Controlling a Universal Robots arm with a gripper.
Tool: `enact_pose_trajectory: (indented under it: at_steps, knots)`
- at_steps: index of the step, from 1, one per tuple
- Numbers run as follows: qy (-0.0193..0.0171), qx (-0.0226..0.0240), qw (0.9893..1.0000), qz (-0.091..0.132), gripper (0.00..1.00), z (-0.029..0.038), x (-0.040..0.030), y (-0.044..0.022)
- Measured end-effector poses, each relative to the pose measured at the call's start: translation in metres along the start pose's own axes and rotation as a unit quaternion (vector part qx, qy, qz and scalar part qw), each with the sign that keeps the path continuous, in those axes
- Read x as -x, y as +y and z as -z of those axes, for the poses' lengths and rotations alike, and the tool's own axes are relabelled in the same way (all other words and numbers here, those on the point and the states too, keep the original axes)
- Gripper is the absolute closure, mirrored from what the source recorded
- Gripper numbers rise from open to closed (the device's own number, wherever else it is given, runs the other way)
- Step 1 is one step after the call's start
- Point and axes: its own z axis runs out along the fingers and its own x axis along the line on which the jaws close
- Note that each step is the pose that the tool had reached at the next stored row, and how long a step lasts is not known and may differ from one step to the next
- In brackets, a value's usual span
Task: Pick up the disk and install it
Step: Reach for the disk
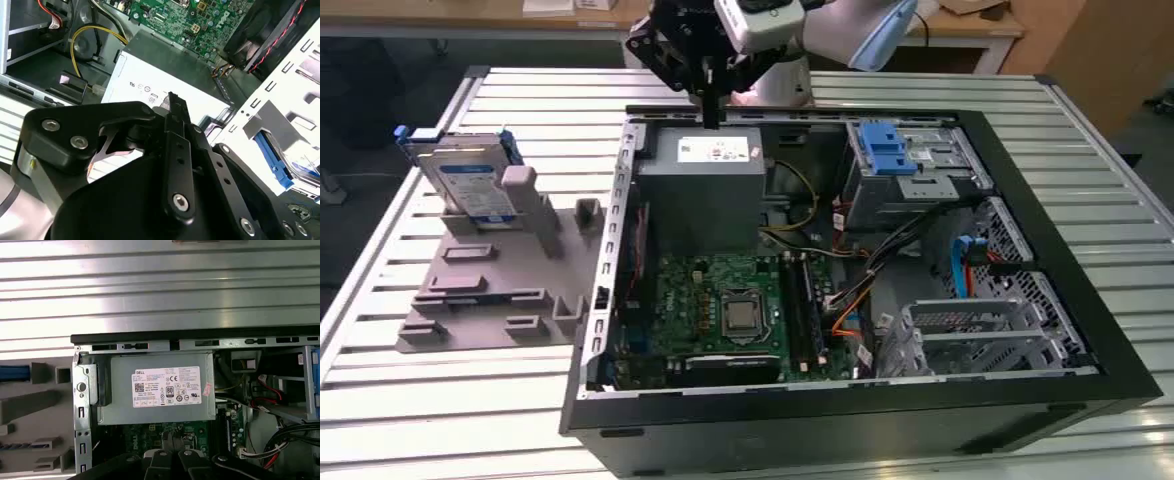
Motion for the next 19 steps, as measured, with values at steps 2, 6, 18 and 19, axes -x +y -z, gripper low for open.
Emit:
enact_pose_trajectory:
  at_steps: [2, 6, 18, 19]
  knots:
    - [0.0000, 0.0002, 1.0000, 0.000, 0.89, 0.0000, 0.0000, 0.0000]
    - [0.0000, 0.0002, 1.0000, 0.000, 0.89, 0.0000, -0.0009, -0.0001]
    - [0.0000, 0.0002, 1.0000, 0.000, 0.89, -0.0003, -0.0097, -0.0008]
    - [0.0000, 0.0002, 1.0000, 0.000, 0.89, -0.0003, -0.0098, -0.0008]
